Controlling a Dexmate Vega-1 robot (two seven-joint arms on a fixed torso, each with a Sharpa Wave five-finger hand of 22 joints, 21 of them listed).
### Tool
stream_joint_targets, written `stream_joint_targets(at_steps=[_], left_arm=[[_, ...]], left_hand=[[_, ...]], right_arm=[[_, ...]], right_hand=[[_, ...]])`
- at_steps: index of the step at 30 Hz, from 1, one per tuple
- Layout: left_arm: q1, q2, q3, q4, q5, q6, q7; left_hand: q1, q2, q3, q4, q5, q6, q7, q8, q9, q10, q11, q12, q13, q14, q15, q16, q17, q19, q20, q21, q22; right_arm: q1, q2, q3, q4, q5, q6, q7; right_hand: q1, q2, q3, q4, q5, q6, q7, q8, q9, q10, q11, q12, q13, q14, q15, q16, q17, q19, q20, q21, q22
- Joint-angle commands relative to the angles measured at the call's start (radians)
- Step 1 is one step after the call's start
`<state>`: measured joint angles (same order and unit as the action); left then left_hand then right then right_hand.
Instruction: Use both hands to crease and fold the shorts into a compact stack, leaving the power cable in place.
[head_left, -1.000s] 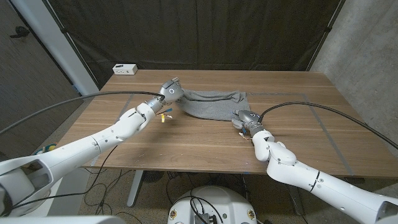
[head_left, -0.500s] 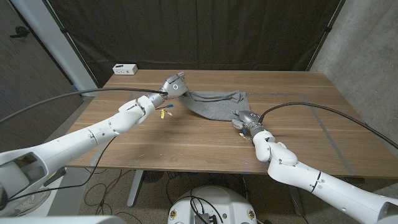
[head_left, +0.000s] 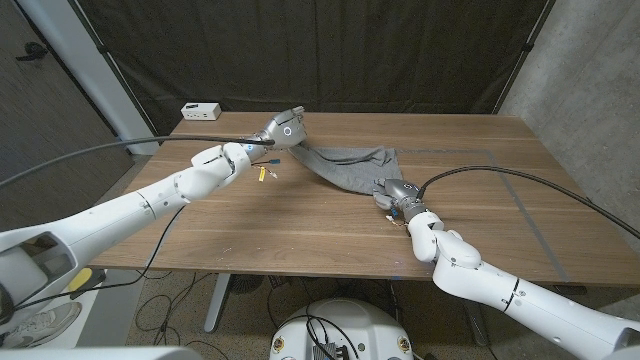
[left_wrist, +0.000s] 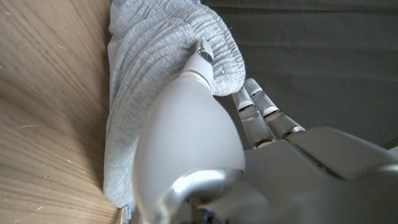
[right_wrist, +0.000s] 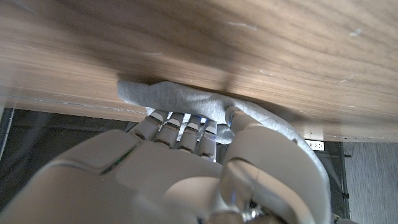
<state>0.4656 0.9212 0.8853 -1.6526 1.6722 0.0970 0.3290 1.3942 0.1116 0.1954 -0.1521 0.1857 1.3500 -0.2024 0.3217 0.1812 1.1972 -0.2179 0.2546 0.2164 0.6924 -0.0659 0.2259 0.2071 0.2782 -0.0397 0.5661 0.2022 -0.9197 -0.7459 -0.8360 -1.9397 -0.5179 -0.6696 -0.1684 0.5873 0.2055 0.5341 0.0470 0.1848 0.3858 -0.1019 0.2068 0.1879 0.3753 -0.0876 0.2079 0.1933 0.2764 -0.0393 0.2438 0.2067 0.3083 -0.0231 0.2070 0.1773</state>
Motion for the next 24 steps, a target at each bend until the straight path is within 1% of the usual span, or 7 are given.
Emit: stream_joint_targets(at_steps=[1, 7, 15, 17, 19, 21, 24], left_arm=[[-0.053, -0.013, 0.014, -0.004, 0.053, -0.044, 0.002], [-0.075, -0.018, 0.021, -0.009, 0.069, -0.061, 0.010], [-0.098, -0.014, 0.027, -0.034, 0.097, -0.082, 0.015], [-0.103, -0.014, 0.027, -0.040, 0.105, -0.085, 0.014], [-0.108, -0.015, 0.028, -0.044, 0.109, -0.091, 0.014], [-0.116, -0.017, 0.030, -0.044, 0.117, -0.097, 0.019], [-0.128, -0.023, 0.034, -0.043, 0.126, -0.107, 0.024]], left_hand=[[0.005, -0.007, -0.004, 0.002, 0.010, 0.012, 0.001, 0.005, 0.004, 0.008, -0.004, -0.004, 0.001, 0.007, -0.170, 0.003, 0.002, 0.000, -0.010, 0.007, 0.005], [0.007, -0.007, -0.008, 0.003, 0.012, 0.016, 0.000, 0.006, 0.006, 0.009, -0.004, -0.007, -0.001, 0.005, -0.170, 0.002, 0.002, -0.003, -0.010, 0.009, 0.006], [0.009, -0.009, -0.015, 0.004, 0.013, 0.017, 0.000, 0.007, 0.008, 0.013, -0.005, -0.010, -0.002, 0.003, -0.170, 0.002, 0.003, -0.003, -0.012, 0.011, 0.006], [0.009, -0.009, -0.016, 0.005, 0.014, 0.018, 0.000, 0.008, 0.009, 0.014, -0.005, -0.011, -0.002, 0.002, -0.170, 0.002, 0.003, -0.004, -0.012, 0.012, 0.006], [0.011, -0.009, -0.019, 0.005, 0.015, 0.019, 0.000, 0.009, 0.011, 0.016, -0.005, -0.013, -0.003, 0.000, -0.170, 0.001, 0.003, -0.006, -0.012, 0.012, 0.006], [0.012, -0.009, -0.020, 0.006, 0.015, 0.020, 0.000, 0.011, 0.012, 0.017, -0.006, -0.014, -0.003, -0.001, -0.170, 0.001, 0.003, -0.007, -0.010, 0.012, 0.006], [0.012, -0.009, -0.023, 0.007, 0.016, 0.020, 0.000, 0.011, 0.013, 0.018, -0.006, -0.016, -0.004, -0.003, -0.169, 0.000, 0.003, -0.009, -0.010, 0.013, 0.006]], right_arm=[[-0.020, -0.007, 0.012, -0.011, 0.006, -0.003, -0.013], [-0.020, -0.007, 0.011, -0.011, 0.008, -0.004, -0.010], [-0.022, -0.007, 0.014, -0.004, 0.016, 0.013, -0.014], [-0.020, -0.005, 0.008, 0.000, 0.005, 0.011, -0.022], [-0.022, -0.006, 0.015, 0.002, 0.019, 0.025, -0.020], [-0.017, -0.006, 0.008, 0.001, 0.009, 0.018, -0.014], [-0.021, -0.005, 0.013, 0.003, 0.013, 0.024, -0.021]], right_hand=[[0.011, 0.001, 0.011, 0.001, -0.001, 0.008, -0.004, -0.003, 0.003, -0.001, -0.003, -0.002, 0.003, -0.004, -0.116, 0.003, 0.005, 0.000, 0.005, 0.005, 0.003], [0.013, 0.002, 0.013, 0.000, -0.001, 0.003, -0.003, -0.005, 0.004, -0.004, -0.001, -0.004, 0.004, -0.008, -0.116, 0.002, 0.005, -0.001, 0.005, 0.004, 0.003], [0.015, 0.002, 0.015, -0.001, -0.001, 0.001, -0.003, -0.007, 0.004, -0.008, -0.004, -0.006, 0.004, -0.010, -0.116, 0.001, 0.004, -0.003, 0.004, 0.004, 0.003], [0.016, 0.002, 0.016, -0.001, -0.001, 0.001, -0.004, -0.007, 0.004, -0.009, -0.004, -0.006, 0.004, -0.011, -0.117, 0.000, 0.004, -0.003, 0.004, 0.003, 0.003], [0.016, 0.002, 0.016, -0.002, -0.001, 0.000, -0.003, -0.008, 0.004, -0.009, -0.005, -0.007, 0.004, -0.011, -0.117, 0.000, 0.004, -0.003, 0.005, 0.003, 0.003], [0.017, 0.002, 0.017, -0.002, -0.001, 0.000, -0.003, -0.008, 0.004, -0.010, -0.005, -0.007, 0.004, -0.011, -0.117, 0.000, 0.004, -0.004, 0.005, 0.003, 0.003], [0.017, 0.002, 0.017, -0.002, -0.001, -0.001, -0.003, -0.009, 0.004, -0.009, -0.005, -0.007, 0.004, -0.011, -0.117, 0.000, 0.004, -0.004, 0.005, 0.003, 0.003]])
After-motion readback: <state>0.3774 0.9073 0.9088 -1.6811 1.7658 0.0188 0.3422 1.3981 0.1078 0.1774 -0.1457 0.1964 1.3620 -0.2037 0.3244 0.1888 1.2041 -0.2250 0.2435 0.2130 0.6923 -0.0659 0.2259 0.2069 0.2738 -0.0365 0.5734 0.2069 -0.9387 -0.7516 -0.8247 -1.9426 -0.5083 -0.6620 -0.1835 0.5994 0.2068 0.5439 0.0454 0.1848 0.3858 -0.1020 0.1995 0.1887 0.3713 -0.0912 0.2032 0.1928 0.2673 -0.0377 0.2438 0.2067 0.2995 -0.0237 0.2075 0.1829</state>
